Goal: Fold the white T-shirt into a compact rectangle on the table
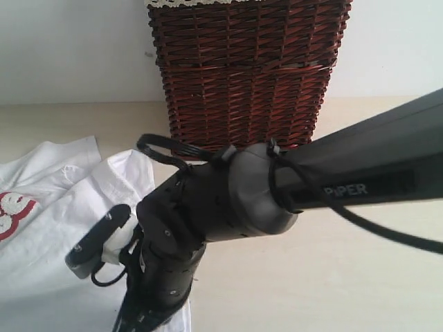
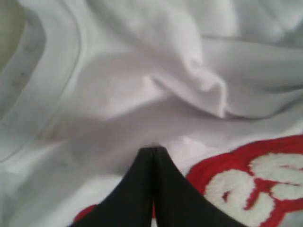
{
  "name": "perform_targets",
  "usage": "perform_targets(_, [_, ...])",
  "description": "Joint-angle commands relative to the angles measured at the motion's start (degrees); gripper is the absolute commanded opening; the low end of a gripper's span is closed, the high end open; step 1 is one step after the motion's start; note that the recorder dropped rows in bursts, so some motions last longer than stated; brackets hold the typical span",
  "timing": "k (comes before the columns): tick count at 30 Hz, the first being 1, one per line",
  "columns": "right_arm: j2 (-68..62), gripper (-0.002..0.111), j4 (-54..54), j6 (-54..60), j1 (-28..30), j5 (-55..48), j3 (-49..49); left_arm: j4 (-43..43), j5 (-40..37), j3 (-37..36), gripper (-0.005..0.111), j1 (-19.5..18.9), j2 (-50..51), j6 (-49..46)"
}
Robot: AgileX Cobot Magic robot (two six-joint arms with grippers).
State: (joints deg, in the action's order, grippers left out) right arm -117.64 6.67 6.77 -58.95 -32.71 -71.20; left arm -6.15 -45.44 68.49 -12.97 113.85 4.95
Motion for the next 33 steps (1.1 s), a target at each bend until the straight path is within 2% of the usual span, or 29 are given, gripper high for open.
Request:
perform_targets(1, [-0.3,0.000,-3.5,0.4,0.3,-6.9,1.7,-1.1,2.1,-0.4,0.000,-1.6,3.2,1.3])
perform_targets(5, [1.8,0.000,-8.9,-4.7,0.4,-6.7,8.5,-1.9,3.2,-0.2,0.000,-2.4,7.5,3.0])
perform_targets(10, [7.5,0.000,-8.8,-5.6,0.4,-4.6,17.0,-2.1,3.2,1.2,0.000,-2.4,10.5,4.3])
perform_targets(21, [24.2,0.000,-6.1,-5.6,0.4,-2.1,25.5,-8.2,-6.5,1.6,0.000,-2.5,10.2,7.5])
perform_targets(27, [29.1,0.000,-6.1,-5.4,0.4,14.2,22.6,-4.8,-1.3,1.6,0.000,-0.8,2.3,7.3])
perform_targets(30, [24.1,0.000,-6.7,-5.4,1.0,13.0,15.8,-4.2,0.5,1.6,0.000,-0.5,-2.1,7.2])
perform_targets(33, [15.9,0.000,-6.7,-5.4,1.0,8.0,6.9,-0.2,1.8,1.6,0.000,-0.5,-4.7,3.3])
